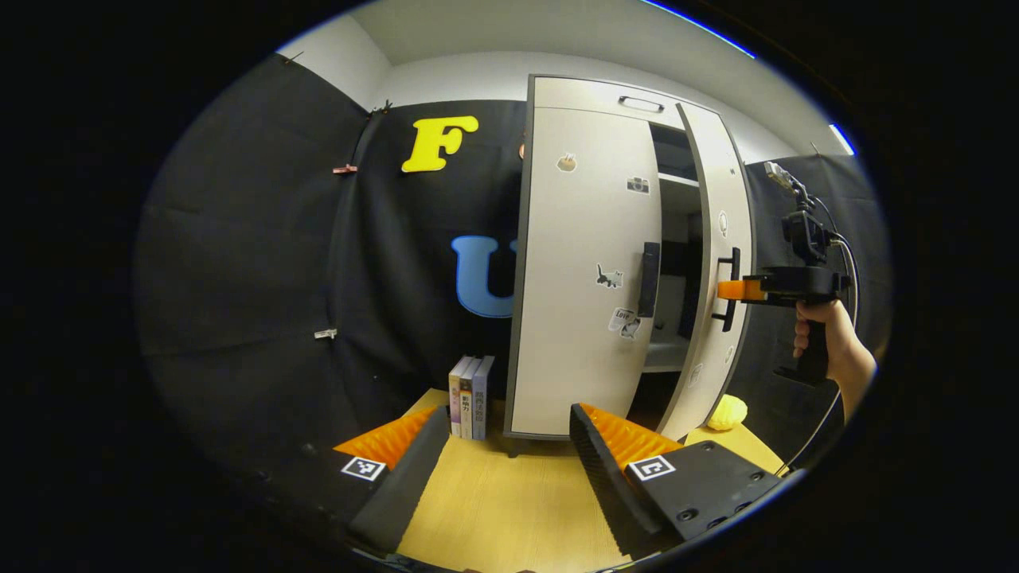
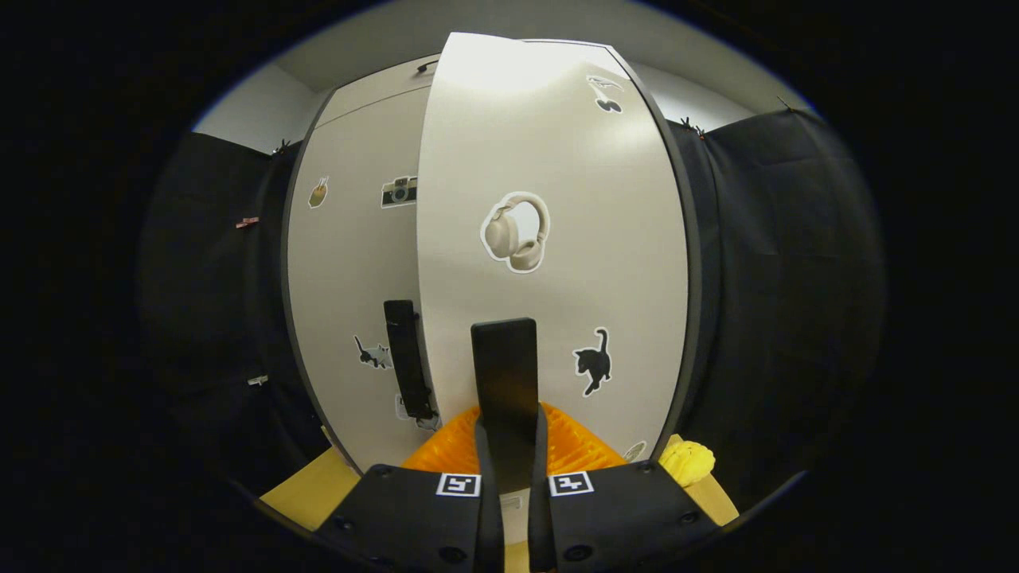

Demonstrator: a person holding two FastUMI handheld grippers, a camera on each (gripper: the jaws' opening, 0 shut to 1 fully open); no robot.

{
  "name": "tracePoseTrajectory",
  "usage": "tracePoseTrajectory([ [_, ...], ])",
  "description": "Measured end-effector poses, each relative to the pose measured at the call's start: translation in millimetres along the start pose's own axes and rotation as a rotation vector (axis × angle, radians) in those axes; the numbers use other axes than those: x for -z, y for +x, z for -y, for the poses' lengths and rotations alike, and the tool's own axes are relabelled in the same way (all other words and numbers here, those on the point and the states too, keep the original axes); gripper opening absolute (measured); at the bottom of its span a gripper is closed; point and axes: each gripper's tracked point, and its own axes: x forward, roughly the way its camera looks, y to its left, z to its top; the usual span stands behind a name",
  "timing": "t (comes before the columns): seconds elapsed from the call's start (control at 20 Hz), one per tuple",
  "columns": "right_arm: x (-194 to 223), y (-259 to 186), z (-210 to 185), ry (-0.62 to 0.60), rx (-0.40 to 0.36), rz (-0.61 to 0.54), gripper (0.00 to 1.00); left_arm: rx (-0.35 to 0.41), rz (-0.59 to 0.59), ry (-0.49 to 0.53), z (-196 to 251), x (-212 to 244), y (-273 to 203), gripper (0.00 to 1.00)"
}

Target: Open the right door of the double-door shoe cabinet with the right hand, and open the left door with the left hand.

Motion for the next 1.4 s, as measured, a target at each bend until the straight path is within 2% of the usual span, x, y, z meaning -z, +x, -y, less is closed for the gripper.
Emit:
tracePoseTrajectory([
  [0.35,-3,-20,21,0.017,0.049,0.004,0.16,0.099,0.01,0.006,28,-8,8,0.95],
  [0.55,-4,-37,45,0.005,0.11,0.002,0.16,0.143,0.013,0.006,40,-7,10,0.95],
  [0.7,-4,-48,66,0.003,0.164,0.001,0.14,0.15,0.01,0.0,45,-4,14,0.95],
  [0.9,9,-58,74,0.015,0.157,-0.026,0.13,0.156,-0.012,-0.016,44,3,17,0.95],
  [1.15,-1,-61,115,-0.026,0.286,0.0,0.12,0.149,-0.024,-0.021,41,5,24,0.95],
  [1.25,1,-62,121,0.02,0.271,-0.005,0.07,0.158,-0.017,-0.032,45,3,25,0.95],
  [1.3,-1,-62,117,0.055,0.265,-0.002,0.08,0.161,-0.016,-0.032,47,3,26,0.95],
  [1.4,1,-65,122,0.047,0.284,-0.005,0.08,0.156,-0.017,-0.026,48,4,29,0.95],
])
